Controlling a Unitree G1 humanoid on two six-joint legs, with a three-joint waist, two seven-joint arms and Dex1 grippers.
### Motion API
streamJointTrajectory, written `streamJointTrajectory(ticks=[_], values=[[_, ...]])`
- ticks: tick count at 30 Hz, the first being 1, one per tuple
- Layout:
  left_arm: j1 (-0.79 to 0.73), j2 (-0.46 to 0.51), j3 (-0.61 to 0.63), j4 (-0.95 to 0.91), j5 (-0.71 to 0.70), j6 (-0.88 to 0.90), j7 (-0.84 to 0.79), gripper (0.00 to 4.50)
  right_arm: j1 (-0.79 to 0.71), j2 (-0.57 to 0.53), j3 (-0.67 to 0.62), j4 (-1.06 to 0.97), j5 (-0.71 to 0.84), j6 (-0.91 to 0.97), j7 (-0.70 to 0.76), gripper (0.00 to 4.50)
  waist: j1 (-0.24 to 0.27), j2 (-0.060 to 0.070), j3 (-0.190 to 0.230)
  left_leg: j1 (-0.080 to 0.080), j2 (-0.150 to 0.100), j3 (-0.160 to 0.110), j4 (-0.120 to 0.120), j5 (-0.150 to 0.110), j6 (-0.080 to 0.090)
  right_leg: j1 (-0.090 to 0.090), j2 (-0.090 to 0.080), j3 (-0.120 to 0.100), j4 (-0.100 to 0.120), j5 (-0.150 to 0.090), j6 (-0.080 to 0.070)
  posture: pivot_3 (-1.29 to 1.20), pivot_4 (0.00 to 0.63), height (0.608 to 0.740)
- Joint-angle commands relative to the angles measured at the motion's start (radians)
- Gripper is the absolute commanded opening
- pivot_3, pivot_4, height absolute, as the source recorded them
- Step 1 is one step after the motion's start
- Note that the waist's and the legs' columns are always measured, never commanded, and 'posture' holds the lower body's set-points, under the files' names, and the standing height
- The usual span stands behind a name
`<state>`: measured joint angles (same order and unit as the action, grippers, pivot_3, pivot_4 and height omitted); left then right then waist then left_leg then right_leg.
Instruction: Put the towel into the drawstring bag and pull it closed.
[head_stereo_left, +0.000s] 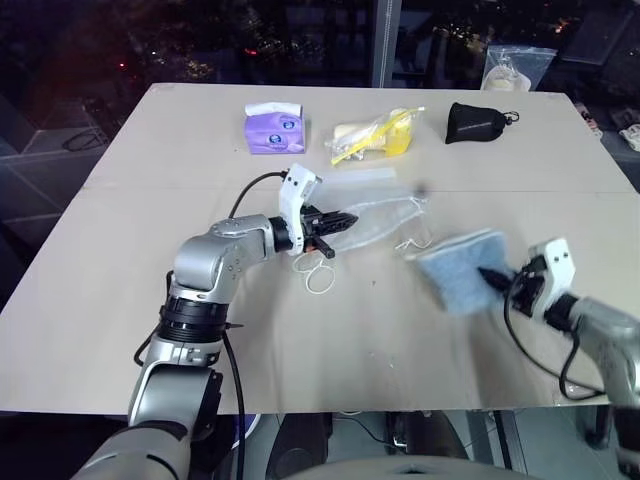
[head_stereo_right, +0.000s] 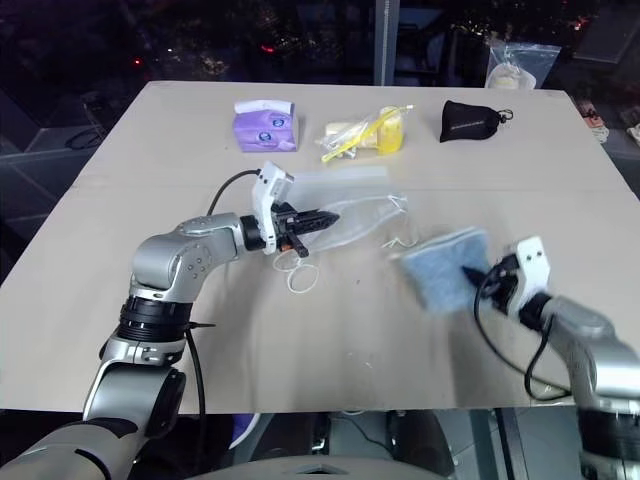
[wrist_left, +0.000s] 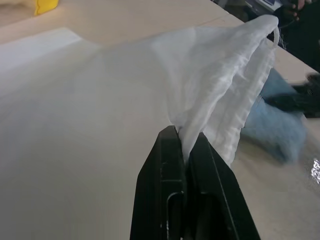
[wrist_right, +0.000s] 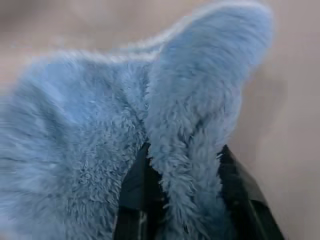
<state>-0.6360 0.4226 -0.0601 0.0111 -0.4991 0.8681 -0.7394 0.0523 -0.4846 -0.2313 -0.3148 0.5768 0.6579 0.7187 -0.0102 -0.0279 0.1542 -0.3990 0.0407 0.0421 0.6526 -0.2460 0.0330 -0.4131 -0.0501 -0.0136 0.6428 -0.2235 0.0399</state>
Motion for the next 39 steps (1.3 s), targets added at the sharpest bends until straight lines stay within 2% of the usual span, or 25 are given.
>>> streamJointTrajectory(ticks=[1,3,6,10,12,17,21,24,26,29,32,33,36,39], values=[[-0.021,-0.011,-0.037,-0.023,0.016,-0.021,-0.015,0.0,0.035,0.021,-0.045,-0.207,0.179,-0.028,0.068,0.15,-0.003,0.002,0.001,0.0,-0.001,0.0,0.0,0.0,0.0,0.0,0.0,0.002,0.0,0.0,0.0,0.0,0.15,0.74],[-0.015,-0.022,-0.062,-0.017,0.018,-0.03,-0.031,0.0,0.031,0.05,-0.015,-0.281,0.225,-0.037,0.052,0.15,-0.003,0.002,0.001,0.001,-0.002,0.002,0.001,0.0,0.0,0.0,-0.001,0.005,0.0,0.0,0.0,0.0,0.15,0.74],[-0.003,-0.034,-0.081,-0.022,0.013,-0.046,-0.055,0.0,-0.021,0.082,0.06,-0.31,0.176,-0.062,-0.008,0.15,-0.002,0.002,0.001,0.001,-0.003,0.002,0.002,0.0,0.0,0.0,0.0,0.008,-0.001,-0.001,0.003,0.0,0.15,0.74],[0.004,-0.067,-0.078,-0.072,-0.041,-0.019,-0.08,0.0,-0.183,0.127,0.285,-0.113,-0.16,-0.135,-0.189,0.15,-0.005,0.001,0.001,0.002,-0.003,0.004,0.003,0.0,0.0,0.0,0.001,0.011,0.0,-0.003,0.001,0.0,0.15,0.74],[0.0,-0.083,-0.066,-0.083,-0.054,-0.018,-0.074,0.0,-0.228,0.124,0.375,-0.002,-0.3,-0.199,-0.228,0.15,0.0,0.001,0.001,0.002,-0.003,0.004,0.003,0.0,0.0,0.0,0.001,0.011,0.0,-0.001,-0.002,0.0,0.15,0.74],[0.007,-0.086,-0.055,-0.1,-0.054,-0.022,-0.074,0.0,-0.27,0.099,0.506,0.125,-0.49,-0.296,-0.25,0.15,0.002,0.001,0.001,-0.001,-0.004,0.004,0.003,0.0,0.0,-0.001,0.001,0.011,-0.001,0.001,0.001,0.0,0.15,0.74],[0.024,-0.073,-0.044,-0.111,-0.053,-0.024,-0.069,0.0,-0.278,0.06,0.561,0.183,-0.603,-0.371,-0.249,0.15,-0.002,0.001,0.001,-0.002,-0.004,0.004,0.002,0.0,0.0,-0.001,0.001,0.011,-0.002,0.0,0.003,0.0,0.15,0.74],[0.047,-0.04,-0.068,-0.134,-0.04,-0.036,-0.097,0.0,-0.298,0.074,0.559,0.222,-0.644,-0.369,-0.276,0.15,-0.002,0.001,0.001,0.0,-0.004,0.003,0.002,0.0,0.0,-0.001,0.001,0.011,-0.001,0.0,0.003,0.0,0.15,0.74],[0.072,-0.002,-0.109,-0.16,0.01,-0.12,-0.139,0.0,-0.333,0.07,0.578,0.269,-0.707,-0.375,-0.299,0.15,-0.003,0.001,0.001,0.001,-0.004,0.003,0.002,0.0,0.0,0.0,0.001,0.011,0.0,0.0,0.002,0.0,0.15,0.74],[0.06,0.002,-0.104,-0.158,0.008,-0.145,-0.148,0.0,-0.38,0.05,0.623,0.315,-0.805,-0.385,-0.312,0.15,-0.003,0.001,0.0,0.003,-0.003,0.004,0.003,0.001,-0.001,0.001,0.001,0.012,0.0,-0.001,-0.003,0.0,0.15,0.74],[0.055,0.014,-0.116,-0.165,0.008,-0.16,-0.176,0.0,-0.402,0.083,0.618,0.337,-0.803,-0.36,-0.312,0.15,-0.001,0.0,0.0,0.003,-0.003,0.003,0.008,0.001,-0.001,0.003,0.002,0.012,0.0,0.0,-0.003,0.0,0.15,0.74],[0.072,0.03,-0.124,-0.177,0.005,-0.154,-0.194,0.0,-0.402,0.134,0.574,0.348,-0.745,-0.335,-0.322,0.15,-0.002,0.0,0.0,0.003,-0.003,0.003,0.009,0.001,-0.001,0.004,0.002,0.012,0.0,0.001,-0.003,0.0,0.15,0.74],[0.143,0.099,-0.156,-0.194,0.036,-0.172,-0.235,0.0,-0.39,0.336,0.338,0.345,-0.454,-0.219,-0.347,0.15,-0.011,-0.001,-0.001,0.003,-0.002,0.004,0.009,0.001,-0.001,0.004,0.003,0.014,0.0,0.001,-0.003,0.0,0.15,0.74],[0.18,0.13,-0.154,-0.172,0.065,-0.193,-0.225,0.0,-0.369,0.445,0.166,0.262,-0.199,-0.072,-0.317,0.15,-0.007,-0.001,-0.001,0.003,0.0,0.003,0.006,0.001,-0.001,0.002,0.004,0.014,0.001,0.002,-0.001,0.0,0.15,0.74]])
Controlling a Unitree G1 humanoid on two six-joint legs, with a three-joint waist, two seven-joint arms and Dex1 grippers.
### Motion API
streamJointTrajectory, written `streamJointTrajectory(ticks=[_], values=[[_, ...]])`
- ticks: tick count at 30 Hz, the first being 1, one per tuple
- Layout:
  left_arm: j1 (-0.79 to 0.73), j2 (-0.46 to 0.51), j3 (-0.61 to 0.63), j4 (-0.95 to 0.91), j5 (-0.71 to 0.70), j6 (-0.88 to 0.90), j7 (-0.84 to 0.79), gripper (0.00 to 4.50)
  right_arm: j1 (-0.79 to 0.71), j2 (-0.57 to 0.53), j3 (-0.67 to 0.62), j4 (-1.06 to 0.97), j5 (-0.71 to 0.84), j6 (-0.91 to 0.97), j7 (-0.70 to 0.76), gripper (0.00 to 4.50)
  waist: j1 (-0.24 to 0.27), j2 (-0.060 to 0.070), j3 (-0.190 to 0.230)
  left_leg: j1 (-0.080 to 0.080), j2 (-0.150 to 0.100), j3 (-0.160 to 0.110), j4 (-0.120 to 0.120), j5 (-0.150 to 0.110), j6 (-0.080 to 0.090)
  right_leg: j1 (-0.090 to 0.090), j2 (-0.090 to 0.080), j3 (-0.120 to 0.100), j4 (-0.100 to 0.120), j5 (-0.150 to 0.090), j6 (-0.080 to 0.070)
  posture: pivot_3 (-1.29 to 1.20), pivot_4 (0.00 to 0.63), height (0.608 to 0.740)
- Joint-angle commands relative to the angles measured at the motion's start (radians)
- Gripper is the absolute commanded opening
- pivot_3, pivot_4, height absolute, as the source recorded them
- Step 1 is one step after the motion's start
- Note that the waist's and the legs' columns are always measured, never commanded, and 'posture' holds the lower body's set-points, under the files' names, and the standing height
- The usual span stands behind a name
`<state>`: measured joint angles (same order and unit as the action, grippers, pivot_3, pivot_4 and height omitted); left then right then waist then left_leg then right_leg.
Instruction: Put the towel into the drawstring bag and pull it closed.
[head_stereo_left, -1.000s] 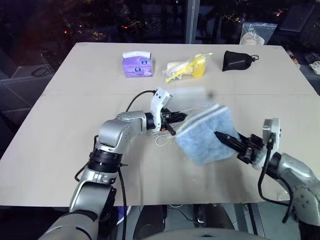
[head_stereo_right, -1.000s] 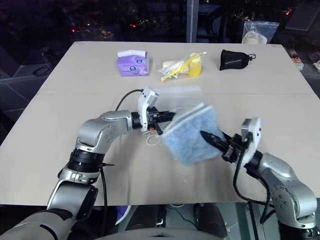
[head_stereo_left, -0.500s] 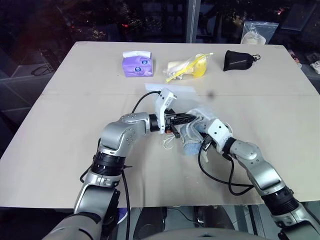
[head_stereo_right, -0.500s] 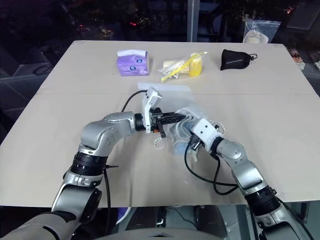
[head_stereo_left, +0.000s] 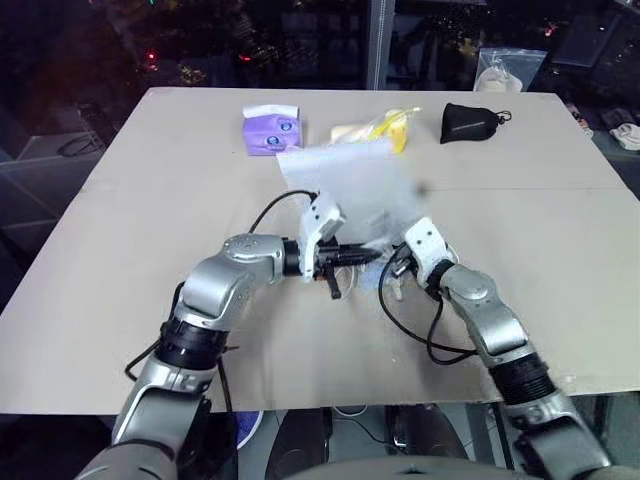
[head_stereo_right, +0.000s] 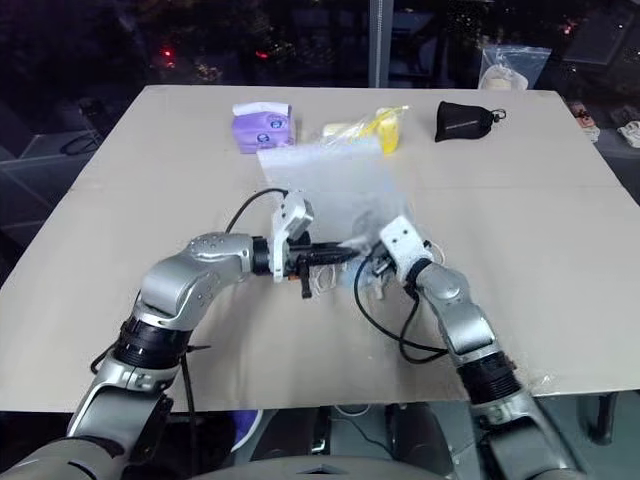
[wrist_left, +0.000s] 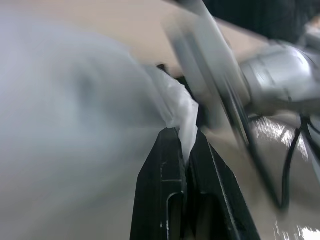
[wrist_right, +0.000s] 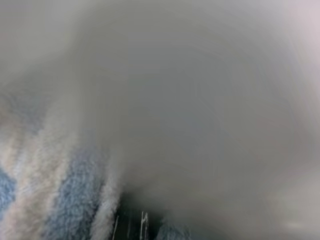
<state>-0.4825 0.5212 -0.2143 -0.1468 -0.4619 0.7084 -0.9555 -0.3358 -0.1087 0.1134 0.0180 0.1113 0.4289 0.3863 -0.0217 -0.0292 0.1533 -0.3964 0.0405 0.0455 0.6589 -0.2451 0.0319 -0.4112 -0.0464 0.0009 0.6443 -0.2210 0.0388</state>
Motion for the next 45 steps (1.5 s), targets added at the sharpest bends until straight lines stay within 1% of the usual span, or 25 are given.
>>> streamJointTrajectory(ticks=[1,3,5,7,9,11,14,15,18,20,23,24,28,30,32,35,39,41,43,44,45], values=[[0.031,0.034,0.004,-0.009,0.032,-0.036,-0.006,0.0,0.022,0.089,-0.215,-0.094,0.327,0.196,0.014,0.15,0.007,0.001,0.001,-0.002,0.001,-0.001,-0.001,0.0,0.0,-0.001,0.0,-0.001,0.0,0.001,0.001,0.0,0.15,0.74],[0.038,0.035,0.016,0.002,0.035,-0.041,-0.001,0.0,0.03,0.128,-0.296,-0.133,0.464,0.274,-0.001,0.15,0.011,0.002,0.001,-0.003,0.001,-0.002,-0.003,0.0,0.0,-0.003,-0.001,-0.002,0.0,0.001,0.001,0.0,0.15,0.74],[0.037,0.027,0.026,0.014,0.031,-0.039,0.002,0.0,0.033,0.16,-0.352,-0.152,0.563,0.33,-0.027,0.15,0.01,0.002,0.001,-0.003,0.0,-0.002,-0.005,0.0,0.0,-0.003,-0.002,-0.002,-0.001,0.001,0.001,0.0,0.15,0.74],[0.028,0.01,0.043,0.015,0.004,-0.017,0.004,0.0,0.037,0.2,-0.379,-0.163,0.642,0.368,-0.054,0.15,0.009,0.002,0.001,-0.003,0.0,-0.001,-0.005,0.0,0.0,-0.003,-0.002,-0.002,-0.002,0.001,0.002,0.0,0.15,0.74],[0.008,-0.018,0.074,0.011,-0.05,0.045,0.015,0.0,0.037,0.242,-0.396,-0.174,0.716,0.399,-0.084,0.15,0.009,0.002,0.001,-0.003,0.0,-0.001,-0.006,0.0,0.0,-0.003,-0.002,-0.002,-0.002,0.001,0.002,0.0,0.15,0.74],[-0.02,-0.034,0.103,0.028,-0.077,0.079,0.024,0.0,0.043,0.253,-0.39,-0.195,0.754,0.427,-0.105,0.15,0.009,0.003,0.002,-0.003,0.0,-0.001,-0.006,0.0,0.0,-0.003,-0.002,-0.002,-0.002,0.001,0.002,0.0,0.15,0.74],[-0.056,-0.024,0.113,0.077,-0.062,0.059,0.012,0.0,0.047,0.236,-0.399,-0.213,0.804,0.463,-0.16,0.15,0.006,0.003,0.002,-0.003,-0.002,-0.001,-0.006,0.0,0.0,-0.003,-0.001,-0.002,-0.002,0.001,0.002,0.0,0.15,0.74],[-0.067,-0.021,0.117,0.094,-0.057,0.054,0.009,0.0,0.047,0.223,-0.403,-0.219,0.816,0.48,-0.177,0.15,0.006,0.003,0.002,-0.003,-0.002,-0.001,-0.006,0.0,0.0,-0.003,-0.001,-0.002,-0.002,0.001,0.002,0.0,0.15,0.74],[-0.1,-0.013,0.116,0.139,-0.05,0.046,-0.007,0.0,0.065,0.128,-0.335,-0.27,0.751,0.524,-0.198,0.15,0.005,0.003,0.003,-0.003,-0.002,-0.001,-0.006,0.0,0.0,-0.003,0.0,-0.002,-0.002,0.0,0.002,0.0,0.15,0.74],[-0.104,-0.012,0.097,0.142,-0.049,0.055,-0.018,0.0,0.048,0.157,-0.377,-0.275,0.83,0.535,-0.257,0.15,0.006,0.003,0.003,-0.003,-0.002,-0.001,-0.006,0.0,0.0,-0.003,0.0,-0.002,-0.003,0.0,0.002,0.0,0.15,0.74],[-0.076,-0.029,0.074,0.086,-0.088,0.111,-0.022,0.0,0.0,0.258,-0.462,-0.233,0.961,0.473,-0.33,0.15,0.004,0.003,0.003,-0.003,-0.002,-0.001,-0.007,0.0,0.0,-0.004,0.0,-0.002,-0.003,0.001,0.002,0.0,0.15,0.74],[-0.069,-0.038,0.073,0.066,-0.106,0.135,-0.02,0.0,-0.012,0.282,-0.474,-0.22,0.981,0.457,-0.343,0.15,0.004,0.004,0.003,-0.004,-0.001,-0.001,-0.007,0.0,0.0,-0.004,0.0,-0.002,-0.003,0.001,0.002,0.0,0.15,0.74],[-0.05,-0.08,0.065,-0.025,-0.187,0.211,-0.03,0.0,-0.059,0.336,-0.427,-0.113,0.944,0.356,-0.329,0.15,0.005,0.004,0.003,-0.004,-0.001,-0.002,-0.007,0.0,0.0,-0.004,-0.001,-0.002,-0.003,0.001,0.002,0.0,0.15,0.74],[-0.056,-0.12,0.07,-0.041,-0.215,0.23,-0.009,0.0,-0.077,0.344,-0.363,-0.039,0.878,0.282,-0.286,0.15,0.004,0.004,0.003,-0.004,-0.002,-0.001,-0.007,0.0,0.0,-0.004,-0.001,-0.001,-0.003,0.001,0.002,0.0,0.15,0.74],[-0.062,-0.148,0.078,-0.038,-0.219,0.234,0.016,0.0,-0.077,0.328,-0.293,0.011,0.815,0.237,-0.245,0.15,0.003,0.004,0.003,-0.004,-0.002,-0.001,-0.007,0.0,0.0,-0.004,-0.001,-0.001,-0.003,0.001,0.002,0.0,0.15,0.74],[-0.061,-0.163,0.093,-0.037,-0.225,0.244,0.038,0.0,-0.066,0.321,-0.256,0.04,0.782,0.197,-0.216,0.15,0.001,0.004,0.003,-0.004,-0.002,-0.001,-0.007,0.0,0.0,-0.004,0.0,-0.001,-0.003,0.001,0.002,0.0,0.15,0.74],[-0.048,-0.151,0.095,-0.027,-0.207,0.24,0.058,0.0,-0.022,0.28,-0.174,0.027,0.698,0.178,-0.168,0.15,0.003,0.004,0.003,-0.004,-0.002,-0.002,-0.007,0.0,0.0,-0.004,0.0,-0.002,-0.003,0.001,0.002,0.0,0.15,0.74],[-0.045,-0.138,0.097,-0.016,-0.191,0.225,0.065,0.0,0.001,0.236,-0.115,0.011,0.63,0.162,-0.12,0.15,0.003,0.004,0.003,-0.004,-0.002,-0.001,-0.007,0.0,0.0,-0.004,0.0,-0.002,-0.003,0.001,0.002,0.0,0.15,0.74],[-0.05,-0.121,0.114,0.003,-0.185,0.22,0.07,0.0,0.03,0.214,-0.095,-0.018,0.621,0.162,-0.083,1.17,0.003,0.004,0.003,-0.004,-0.002,-0.001,-0.007,0.0,0.0,-0.004,0.0,-0.002,-0.003,0.0,0.002,0.0,0.15,0.74],[-0.054,-0.104,0.124,0.014,-0.179,0.212,0.067,0.0,0.043,0.199,-0.088,-0.038,0.603,0.16,-0.086,1.52,0.003,0.004,0.003,-0.004,-0.002,-0.001,-0.007,0.0,0.0,-0.004,0.0,-0.002,-0.003,0.0,0.002,0.0,0.15,0.74],[-0.058,-0.088,0.134,0.025,-0.177,0.207,0.062,0.0,0.051,0.175,-0.074,-0.049,0.563,0.154,-0.1,1.99,0.003,0.004,0.003,-0.004,-0.002,-0.001,-0.007,0.0,0.0,-0.004,0.0,-0.002,-0.003,0.0,0.002,0.0,0.15,0.74]])
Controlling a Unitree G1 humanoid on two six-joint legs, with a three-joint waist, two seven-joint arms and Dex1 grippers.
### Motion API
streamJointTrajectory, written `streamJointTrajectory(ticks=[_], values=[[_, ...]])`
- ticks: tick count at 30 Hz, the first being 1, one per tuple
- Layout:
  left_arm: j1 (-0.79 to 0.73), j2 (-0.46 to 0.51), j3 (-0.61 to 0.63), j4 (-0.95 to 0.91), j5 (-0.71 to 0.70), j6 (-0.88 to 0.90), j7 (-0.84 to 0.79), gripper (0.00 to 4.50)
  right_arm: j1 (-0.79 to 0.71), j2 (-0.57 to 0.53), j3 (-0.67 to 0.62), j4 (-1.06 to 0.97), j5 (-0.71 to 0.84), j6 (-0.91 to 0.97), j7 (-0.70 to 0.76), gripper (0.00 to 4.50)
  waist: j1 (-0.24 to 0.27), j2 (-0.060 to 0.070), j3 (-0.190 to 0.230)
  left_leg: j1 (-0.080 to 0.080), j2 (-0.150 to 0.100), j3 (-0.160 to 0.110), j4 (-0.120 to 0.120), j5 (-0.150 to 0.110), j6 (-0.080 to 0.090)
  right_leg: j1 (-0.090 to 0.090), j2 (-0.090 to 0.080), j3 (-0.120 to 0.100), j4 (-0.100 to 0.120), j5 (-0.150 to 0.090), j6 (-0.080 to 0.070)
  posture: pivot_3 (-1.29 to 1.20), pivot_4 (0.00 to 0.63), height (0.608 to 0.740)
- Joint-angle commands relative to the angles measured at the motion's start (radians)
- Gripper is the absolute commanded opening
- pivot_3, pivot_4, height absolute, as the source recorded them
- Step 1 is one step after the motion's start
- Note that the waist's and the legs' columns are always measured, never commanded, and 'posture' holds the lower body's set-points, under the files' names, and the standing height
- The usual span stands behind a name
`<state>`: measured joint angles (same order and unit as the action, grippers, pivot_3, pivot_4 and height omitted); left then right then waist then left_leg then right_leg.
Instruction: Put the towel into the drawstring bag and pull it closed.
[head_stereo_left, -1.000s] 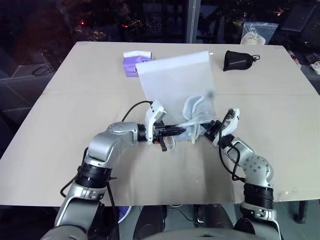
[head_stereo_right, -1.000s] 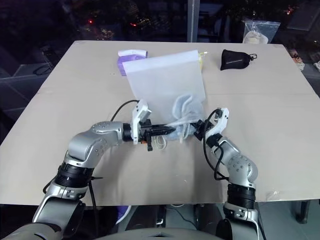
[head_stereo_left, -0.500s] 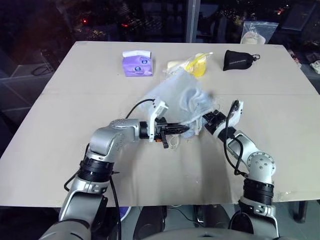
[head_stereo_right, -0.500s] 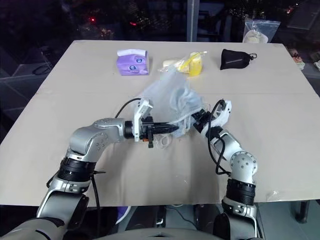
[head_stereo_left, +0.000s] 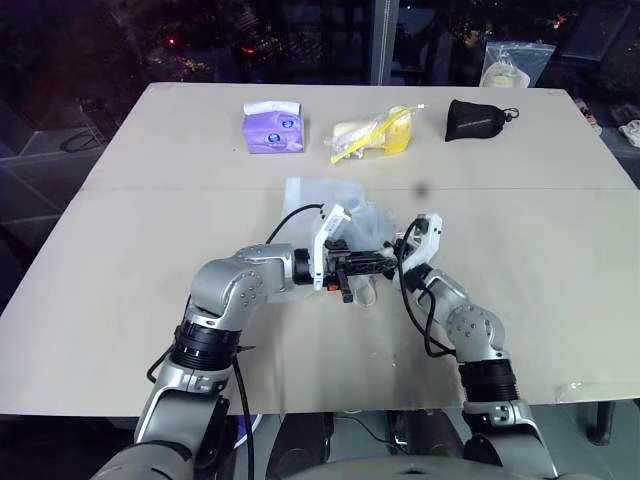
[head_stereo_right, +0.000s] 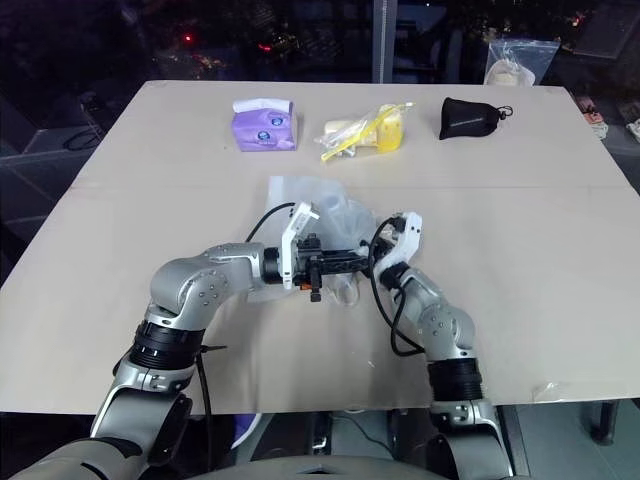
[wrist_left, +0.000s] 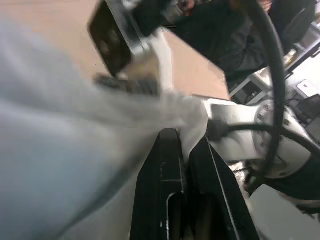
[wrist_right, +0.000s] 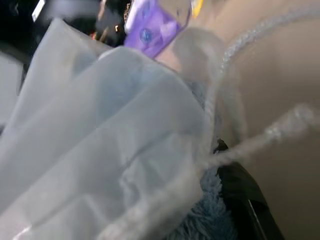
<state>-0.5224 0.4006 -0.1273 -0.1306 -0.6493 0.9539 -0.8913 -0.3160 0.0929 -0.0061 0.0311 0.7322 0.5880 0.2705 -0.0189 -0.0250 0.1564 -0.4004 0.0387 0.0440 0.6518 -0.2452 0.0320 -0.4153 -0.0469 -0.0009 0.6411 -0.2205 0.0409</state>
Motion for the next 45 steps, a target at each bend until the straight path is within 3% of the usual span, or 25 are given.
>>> streamJointTrajectory(ticks=[1,3,9,13,14,17,21,30,37,41,45], values=[[-0.022,0.046,0.055,0.019,0.011,-0.041,-0.005,0.0,0.038,-0.059,0.071,-0.075,-0.108,-0.017,0.016,2.53,0.0,0.0,0.0,0.0,0.0,0.0,0.0,0.0,0.0,0.0,0.0,0.0,0.0,0.0,0.0,0.0,0.15,0.74],[-0.028,0.077,0.059,0.04,0.022,-0.059,-0.015,0.0,0.059,-0.108,0.094,-0.115,-0.146,-0.02,0.035,3.33,0.0,0.0,0.0,0.0,0.0,0.0,0.0,0.0,0.0,0.0,0.0,0.0,0.0,0.0,-0.001,0.0,0.15,0.74],[-0.05,0.102,0.064,0.079,0.037,-0.099,-0.035,0.0,0.107,-0.299,0.182,-0.237,-0.263,-0.03,0.139,3.33,0.006,0.0,0.0,0.0,0.0,0.0,0.0,0.0,0.0,0.0,-0.001,0.0,0.0,-0.002,-0.003,0.0,0.15,0.74],[-0.048,0.102,0.062,0.08,0.038,-0.11,-0.04,0.0,0.073,-0.308,0.237,-0.175,-0.351,-0.056,0.13,3.33,-0.001,0.0,0.0,0.001,-0.001,0.002,0.0,0.0,0.0,0.0,0.0,0.001,-0.001,-0.002,-0.003,0.0,0.15,0.74],[-0.044,0.103,0.059,0.077,0.038,-0.112,-0.042,0.0,0.053,-0.29,0.245,-0.134,-0.379,-0.072,0.116,2.72,-0.001,0.0,0.0,0.001,0.0,0.002,0.0,0.0,0.0,0.0,0.001,0.001,0.0,-0.002,-0.003,0.0,0.15,0.74],[-0.028,0.102,0.048,0.056,0.041,-0.118,-0.044,0.0,-0.007,-0.201,0.241,-0.028,-0.384,-0.12,0.125,1.85,-0.002,0.0,0.0,0.002,0.001,0.0,0.0,0.0,0.0,0.0,0.002,0.001,0.001,-0.002,-0.003,0.0,0.15,0.74],[-0.012,0.098,0.044,0.032,0.034,-0.11,-0.036,0.0,-0.088,-0.004,0.083,0.099,-0.206,-0.153,0.164,0.08,-0.002,-0.001,0.0,0.002,0.002,-0.001,0.0,0.0,0.0,0.0,0.003,0.0,0.001,-0.001,-0.002,0.0,0.15,0.74],[0.044,0.11,0.056,-0.055,-0.026,-0.048,-0.046,0.0,-0.19,0.148,-0.142,0.309,0.048,-0.131,0.269,0.07,0.005,0.0,0.0,0.0,0.0,0.001,0.0,0.0,0.0,0.001,-0.004,0.001,-0.001,0.0,0.0,0.0,0.15,0.74],[-0.013,0.097,0.092,-0.041,-0.104,0.018,-0.037,0.0,-0.045,0.02,-0.083,0.011,0.114,0.049,0.245,0.07,0.005,0.0,0.001,0.001,0.001,-0.001,0.0,0.0,0.0,0.001,-0.002,-0.001,0.0,0.0,0.0,0.0,0.15,0.74],[-0.06,0.082,0.029,0.013,-0.056,-0.023,-0.072,0.0,0.073,-0.11,-0.079,-0.254,0.077,0.149,0.106,0.07,0.007,0.001,0.001,-0.001,0.0,-0.003,0.0,0.0,0.0,0.001,-0.003,-0.002,0.0,0.0,0.0,0.0,0.15,0.74],[-0.078,0.03,-0.041,0.021,-0.045,-0.039,-0.101,0.0,0.074,-0.139,-0.053,-0.32,0.006,0.16,-0.008,0.07,0.001,0.001,0.001,0.0,-0.002,0.0,0.0,0.0,0.0,0.001,-0.002,0.0,-0.001,0.0,0.0,0.0,0.15,0.74]])
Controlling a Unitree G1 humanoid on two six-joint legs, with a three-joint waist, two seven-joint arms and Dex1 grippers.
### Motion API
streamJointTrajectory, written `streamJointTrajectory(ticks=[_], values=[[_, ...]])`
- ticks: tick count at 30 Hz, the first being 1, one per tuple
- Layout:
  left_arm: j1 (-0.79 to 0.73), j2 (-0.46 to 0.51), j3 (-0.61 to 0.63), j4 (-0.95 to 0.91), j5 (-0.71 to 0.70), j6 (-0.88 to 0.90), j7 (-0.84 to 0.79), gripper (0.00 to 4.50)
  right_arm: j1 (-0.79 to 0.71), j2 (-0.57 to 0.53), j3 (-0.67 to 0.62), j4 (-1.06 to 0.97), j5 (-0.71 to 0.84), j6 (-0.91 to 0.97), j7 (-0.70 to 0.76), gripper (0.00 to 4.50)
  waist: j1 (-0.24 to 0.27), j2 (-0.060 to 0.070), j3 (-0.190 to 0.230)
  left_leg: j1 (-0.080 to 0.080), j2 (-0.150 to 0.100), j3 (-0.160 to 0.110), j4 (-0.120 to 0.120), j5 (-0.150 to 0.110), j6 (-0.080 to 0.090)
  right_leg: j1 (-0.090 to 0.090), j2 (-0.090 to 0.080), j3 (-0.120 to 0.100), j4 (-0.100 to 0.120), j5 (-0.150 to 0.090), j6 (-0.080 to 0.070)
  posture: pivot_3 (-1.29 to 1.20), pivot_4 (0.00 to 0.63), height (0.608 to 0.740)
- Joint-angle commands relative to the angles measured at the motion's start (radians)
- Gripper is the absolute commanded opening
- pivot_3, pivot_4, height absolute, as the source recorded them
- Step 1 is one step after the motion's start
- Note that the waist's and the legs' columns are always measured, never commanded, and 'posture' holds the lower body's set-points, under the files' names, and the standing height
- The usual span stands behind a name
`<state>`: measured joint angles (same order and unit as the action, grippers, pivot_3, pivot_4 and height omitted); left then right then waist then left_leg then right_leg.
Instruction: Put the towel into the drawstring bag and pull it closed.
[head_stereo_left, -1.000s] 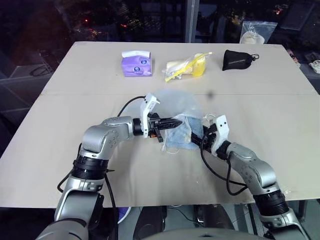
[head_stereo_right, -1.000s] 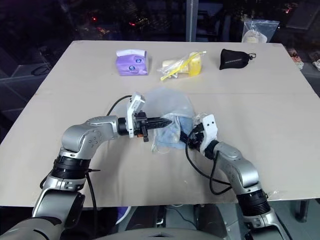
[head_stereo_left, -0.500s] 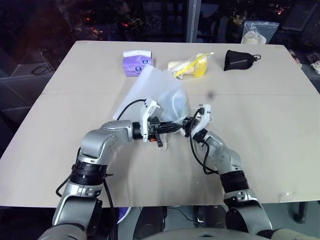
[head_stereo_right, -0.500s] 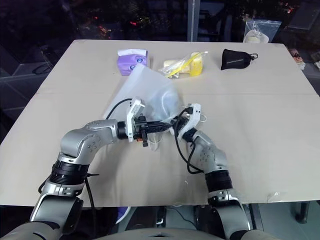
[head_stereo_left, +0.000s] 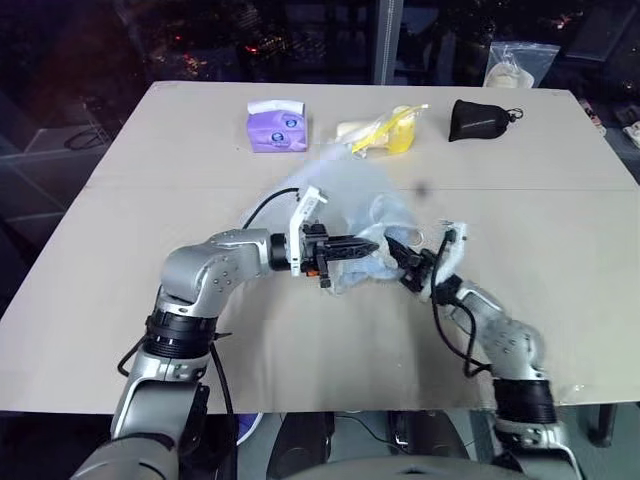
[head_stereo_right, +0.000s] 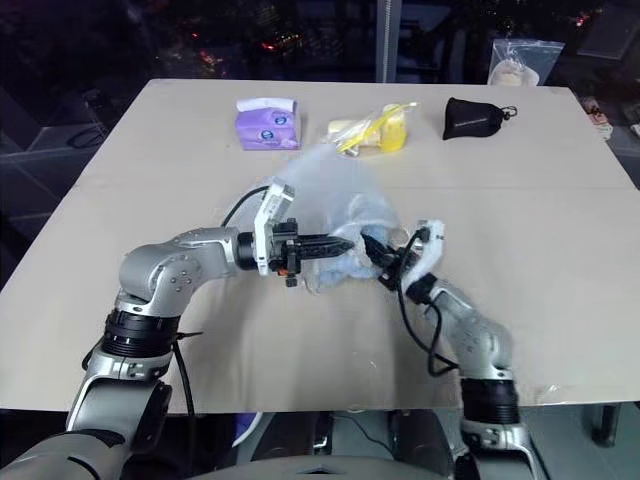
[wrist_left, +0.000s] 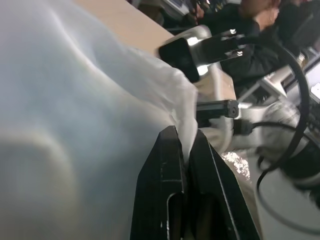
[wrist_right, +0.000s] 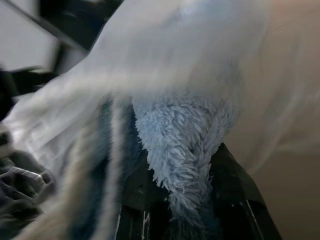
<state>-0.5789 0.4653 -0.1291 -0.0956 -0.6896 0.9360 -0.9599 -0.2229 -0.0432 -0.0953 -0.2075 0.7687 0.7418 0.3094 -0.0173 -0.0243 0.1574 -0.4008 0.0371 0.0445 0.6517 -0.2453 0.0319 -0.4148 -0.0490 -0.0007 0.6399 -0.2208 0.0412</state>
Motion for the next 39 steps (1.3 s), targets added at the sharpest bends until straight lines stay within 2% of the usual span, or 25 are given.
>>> streamJointTrajectory(ticks=[1,4,9,13,16,18,23,24,25,26,30,34,39], values=[[-0.023,-0.051,-0.051,-0.011,-0.004,-0.022,-0.035,0.0,-0.027,0.01,0.053,-0.07,-0.043,-0.003,-0.051,0.07,-0.001,0.0,0.0,0.0,0.0,0.0,0.0,0.0,0.0,0.0,0.001,0.0,0.0,0.0,0.0,0.0,0.15,0.74],[-0.025,-0.083,-0.079,0.005,0.008,-0.039,-0.048,0.0,-0.064,0.075,0.083,0.04,-0.088,-0.09,-0.028,0.07,-0.006,0.0,0.0,0.002,0.002,-0.001,0.0,0.0,0.0,0.0,0.004,0.0,0.002,0.0,0.0,0.0,0.15,0.74],[-0.017,-0.09,-0.107,0.034,0.032,-0.06,-0.082,0.0,-0.137,0.171,0.048,0.285,-0.111,-0.254,0.068,0.07,-0.006,0.0,0.0,0.002,0.003,-0.003,0.0,0.0,0.0,0.0,0.007,-0.001,0.002,0.0,0.0,0.0,0.15,0.74],[-0.004,-0.099,-0.095,0.035,-0.006,0.001,-0.095,0.0,-0.22,0.235,-0.032,0.451,-0.058,-0.312,0.11,0.07,-0.009,0.0,0.0,0.001,0.003,0.0,0.0,0.0,0.0,0.0,0.006,0.002,0.0,0.0,0.0,0.0,0.15,0.74],[0.008,-0.103,-0.09,0.011,-0.029,0.034,-0.097,0.0,-0.271,0.268,-0.098,0.517,0.031,-0.289,0.135,0.07,-0.011,0.0,0.0,0.001,0.002,0.0,0.0,0.0,0.0,0.0,0.004,0.002,0.0,0.0,0.0,0.0,0.15,0.74],[0.012,-0.104,-0.087,0.004,-0.034,0.041,-0.095,0.0,-0.279,0.262,-0.096,0.525,0.048,-0.274,0.15,0.07,-0.012,0.0,0.0,0.002,0.003,0.0,0.0,0.0,0.0,0.001,0.003,0.002,0.001,0.0,0.0,0.0,0.15,0.74],[-0.002,-0.113,-0.03,0.057,-0.023,0.021,-0.064,0.0,-0.189,0.143,0.049,0.357,-0.122,-0.263,0.132,0.07,-0.016,0.0,0.0,0.002,0.002,-0.001,0.0,0.0,0.0,0.0,0.003,0.002,0.002,0.0,0.0,0.0,0.15,0.74],[-0.006,-0.114,-0.017,0.073,-0.019,0.015,-0.059,0.0,-0.159,0.11,0.082,0.305,-0.156,-0.26,0.138,1.09,-0.015,0.0,0.0,0.001,0.002,-0.002,0.0,0.0,0.0,0.0,0.003,0.001,0.002,0.0,0.0,0.0,0.15,0.74],[-0.01,-0.114,-0.003,0.089,-0.013,0.007,-0.054,0.0,-0.128,0.076,0.111,0.247,-0.194,-0.252,0.127,1.2,-0.013,0.0,0.0,0.001,0.002,-0.002,0.0,0.0,0.0,0.0,0.002,0.001,0.002,0.0,0.0,0.0,0.15,0.74],[-0.015,-0.11,0.008,0.107,-0.006,-0.002,-0.052,0.0,-0.1,0.043,0.134,0.192,-0.239,-0.243,0.091,1.81,-0.013,0.0,0.0,0.0,0.001,-0.002,0.0,0.0,0.0,0.0,0.002,0.0,0.001,0.0,0.0,0.0,0.15,0.74],[-0.05,-0.086,0.044,0.188,0.003,-0.02,-0.064,0.0,-0.027,-0.056,0.173,0.007,-0.302,-0.179,0.043,3.65,-0.015,0.0,0.0,-0.001,0.001,-0.001,0.0,0.0,0.0,-0.001,0.002,0.001,0.001,-0.001,0.001,0.0,0.15,0.74],[-0.106,-0.046,0.052,0.299,0.029,-0.058,-0.113,0.0,0.002,-0.14,0.163,-0.139,-0.328,-0.076,-0.015,3.65,-0.016,0.0,0.0,0.0,0.0,-0.002,0.0,0.0,0.0,-0.001,0.003,0.001,0.001,-0.001,0.001,0.0,0.15,0.74],[-0.189,-0.017,0.028,0.423,0.1,-0.141,-0.184,0.0,0.037,-0.234,0.184,-0.277,-0.344,0.015,-0.018,3.65,-0.011,-0.001,0.001,0.0,0.0,-0.001,0.0,0.0,0.0,-0.001,0.003,0.001,0.001,-0.002,-0.002,0.0,0.15,0.74]])
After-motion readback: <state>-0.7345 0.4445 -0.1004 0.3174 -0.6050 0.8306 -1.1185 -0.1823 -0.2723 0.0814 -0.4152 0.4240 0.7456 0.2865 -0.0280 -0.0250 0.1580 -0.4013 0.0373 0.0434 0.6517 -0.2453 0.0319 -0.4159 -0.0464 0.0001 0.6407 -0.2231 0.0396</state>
